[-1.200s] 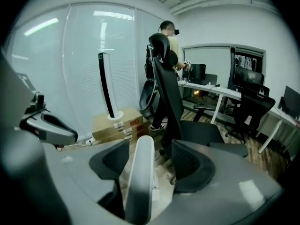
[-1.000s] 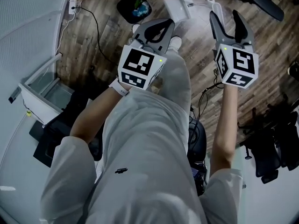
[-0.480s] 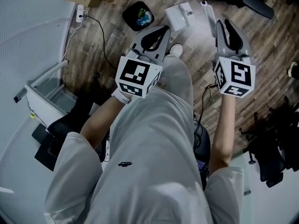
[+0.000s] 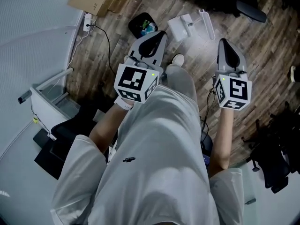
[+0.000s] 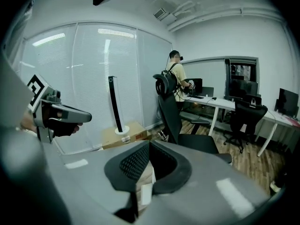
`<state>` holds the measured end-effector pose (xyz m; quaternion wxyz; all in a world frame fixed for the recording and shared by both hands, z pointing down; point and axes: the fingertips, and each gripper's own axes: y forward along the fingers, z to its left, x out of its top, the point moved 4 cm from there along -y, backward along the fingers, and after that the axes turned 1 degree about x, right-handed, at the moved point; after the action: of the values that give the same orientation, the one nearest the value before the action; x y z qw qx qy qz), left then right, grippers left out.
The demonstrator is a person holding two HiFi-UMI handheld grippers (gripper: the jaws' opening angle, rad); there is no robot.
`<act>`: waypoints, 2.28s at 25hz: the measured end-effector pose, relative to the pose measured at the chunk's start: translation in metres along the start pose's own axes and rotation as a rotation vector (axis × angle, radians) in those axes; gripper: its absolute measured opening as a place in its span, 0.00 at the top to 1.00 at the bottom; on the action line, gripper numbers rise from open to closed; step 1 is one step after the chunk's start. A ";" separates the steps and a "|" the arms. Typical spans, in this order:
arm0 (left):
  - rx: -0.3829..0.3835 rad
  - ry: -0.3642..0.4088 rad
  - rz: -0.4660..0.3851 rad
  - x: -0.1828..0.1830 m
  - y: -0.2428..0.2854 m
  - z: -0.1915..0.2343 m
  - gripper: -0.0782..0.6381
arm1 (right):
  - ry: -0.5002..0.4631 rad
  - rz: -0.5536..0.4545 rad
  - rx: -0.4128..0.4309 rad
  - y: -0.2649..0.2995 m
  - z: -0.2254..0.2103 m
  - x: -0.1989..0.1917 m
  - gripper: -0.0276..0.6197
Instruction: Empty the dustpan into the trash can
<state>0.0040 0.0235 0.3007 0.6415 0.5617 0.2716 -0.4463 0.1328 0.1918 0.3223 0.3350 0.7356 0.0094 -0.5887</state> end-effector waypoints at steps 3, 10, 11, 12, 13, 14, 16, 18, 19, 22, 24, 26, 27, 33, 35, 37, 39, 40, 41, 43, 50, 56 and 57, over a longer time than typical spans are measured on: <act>0.008 -0.006 -0.004 0.007 -0.009 -0.001 0.88 | 0.001 -0.021 -0.002 -0.017 0.000 0.007 0.94; 0.003 0.033 -0.035 0.029 -0.034 -0.012 0.88 | 0.017 -0.102 -0.014 -0.057 -0.003 0.024 0.94; 0.003 0.038 -0.041 0.032 -0.038 -0.014 0.88 | 0.017 -0.109 -0.014 -0.061 -0.003 0.026 0.94; 0.004 0.044 -0.049 0.036 -0.041 -0.015 0.88 | 0.014 -0.115 -0.015 -0.065 -0.004 0.028 0.94; 0.003 0.049 -0.057 0.039 -0.044 -0.017 0.88 | 0.007 -0.123 -0.020 -0.069 -0.005 0.030 0.94; 0.004 0.052 -0.063 0.042 -0.046 -0.019 0.88 | 0.002 -0.132 -0.027 -0.074 -0.006 0.033 0.94; 0.005 0.052 -0.073 0.045 -0.051 -0.021 0.88 | 0.002 -0.147 -0.037 -0.083 -0.009 0.038 0.94; 0.003 0.051 -0.085 0.048 -0.056 -0.023 0.88 | 0.006 -0.163 -0.045 -0.092 -0.011 0.043 0.94; 0.003 0.052 -0.088 0.049 -0.058 -0.023 0.88 | 0.005 -0.172 -0.050 -0.096 -0.012 0.045 0.94; 0.008 0.055 -0.089 0.050 -0.065 -0.022 0.88 | 0.006 -0.196 -0.068 -0.108 -0.011 0.049 0.94; 0.013 0.052 -0.094 0.050 -0.069 -0.022 0.88 | 0.011 -0.207 -0.076 -0.116 -0.009 0.050 0.94; 0.014 0.049 -0.102 0.052 -0.073 -0.024 0.88 | 0.014 -0.216 -0.079 -0.123 -0.007 0.052 0.94; 0.012 0.050 -0.107 0.053 -0.075 -0.026 0.88 | 0.015 -0.222 -0.079 -0.126 -0.006 0.052 0.94; -0.016 0.066 -0.126 0.059 -0.076 -0.040 0.88 | 0.030 -0.260 -0.083 -0.130 -0.001 0.056 0.94; -0.023 0.063 -0.129 0.059 -0.077 -0.043 0.88 | 0.015 -0.258 -0.078 -0.132 0.000 0.055 0.94; -0.029 0.063 -0.130 0.060 -0.078 -0.045 0.88 | -0.001 -0.252 -0.071 -0.133 0.001 0.056 0.94; -0.035 0.065 -0.130 0.062 -0.077 -0.045 0.88 | -0.012 -0.250 -0.064 -0.133 0.003 0.057 0.94; -0.036 0.064 -0.131 0.062 -0.077 -0.044 0.88 | -0.019 -0.249 -0.062 -0.133 0.003 0.058 0.94; -0.033 0.059 -0.134 0.063 -0.076 -0.043 0.88 | -0.027 -0.247 -0.059 -0.131 0.004 0.057 0.94; -0.022 0.046 -0.141 0.062 -0.077 -0.042 0.88 | -0.037 -0.236 -0.051 -0.127 0.006 0.055 0.94; -0.031 0.044 -0.140 0.059 -0.078 -0.051 0.88 | -0.036 -0.237 -0.040 -0.129 0.010 0.057 0.94; -0.039 0.039 -0.128 0.052 -0.079 -0.057 0.88 | -0.047 -0.221 -0.040 -0.133 0.013 0.053 0.94; -0.038 0.039 -0.130 0.052 -0.081 -0.058 0.88 | -0.047 -0.220 -0.039 -0.134 0.013 0.052 0.94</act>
<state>-0.0343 0.0677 0.2053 0.6164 0.5392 0.3283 -0.4706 0.0824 0.2695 0.2114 0.2830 0.7095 0.0936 -0.6386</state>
